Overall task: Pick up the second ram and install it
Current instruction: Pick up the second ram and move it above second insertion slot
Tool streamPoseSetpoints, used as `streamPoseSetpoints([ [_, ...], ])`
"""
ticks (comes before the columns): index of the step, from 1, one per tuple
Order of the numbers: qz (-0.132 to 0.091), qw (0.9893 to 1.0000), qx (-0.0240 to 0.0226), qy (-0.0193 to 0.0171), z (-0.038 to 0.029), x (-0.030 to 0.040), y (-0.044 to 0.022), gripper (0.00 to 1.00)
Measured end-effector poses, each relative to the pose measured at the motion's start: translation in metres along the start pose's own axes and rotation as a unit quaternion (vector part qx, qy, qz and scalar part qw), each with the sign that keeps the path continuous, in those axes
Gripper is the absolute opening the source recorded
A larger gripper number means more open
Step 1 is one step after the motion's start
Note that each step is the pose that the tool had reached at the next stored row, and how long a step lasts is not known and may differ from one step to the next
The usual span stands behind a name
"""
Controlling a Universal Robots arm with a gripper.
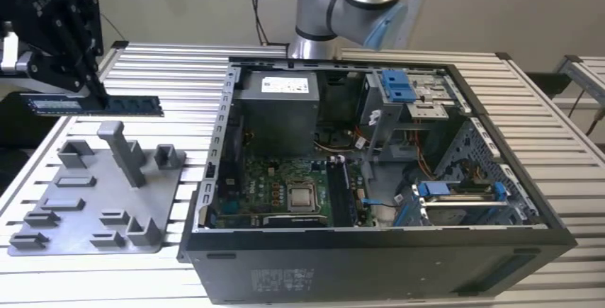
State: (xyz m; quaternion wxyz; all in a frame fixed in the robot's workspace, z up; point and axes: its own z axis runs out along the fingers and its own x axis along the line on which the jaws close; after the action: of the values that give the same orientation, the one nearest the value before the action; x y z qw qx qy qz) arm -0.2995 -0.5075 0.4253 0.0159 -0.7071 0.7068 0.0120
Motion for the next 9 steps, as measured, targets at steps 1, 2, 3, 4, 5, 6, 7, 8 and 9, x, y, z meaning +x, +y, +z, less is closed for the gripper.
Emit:
streamPoseSetpoints([
  [1,0.0,1.0,-0.0002,0.0,0.0,0.0,-0.0036,0.14],
  [2,0.0,1.0,-0.0003,0.0,0.0,0.0,-0.0071,0.14],
  [3,0.0,1.0,-0.0004,0.0,0.0001,0.0,-0.011,0.14],
  [4,0.0,1.0,-0.0005,0.0,0.0001,0.0,-0.0146,0.14],
  [5,0.0,1.0,-0.0007,0.0,0.0001,0.0,-0.0181,0.14],
  [6,0.0,1.0,-0.0008,0.0,0.0001,0.0,-0.0216,0.14],
  [7,0.0,1.0,-0.0009,0.0,0.0001,0.0,-0.0252,0.14],
  [8,0.0,1.0,-0.001,0.0,0.0002,0.0,-0.0286,0.14],
  [9,0.0,1.0,-0.0011,0.0,0.0002,0.0,-0.0322,0.14],
])
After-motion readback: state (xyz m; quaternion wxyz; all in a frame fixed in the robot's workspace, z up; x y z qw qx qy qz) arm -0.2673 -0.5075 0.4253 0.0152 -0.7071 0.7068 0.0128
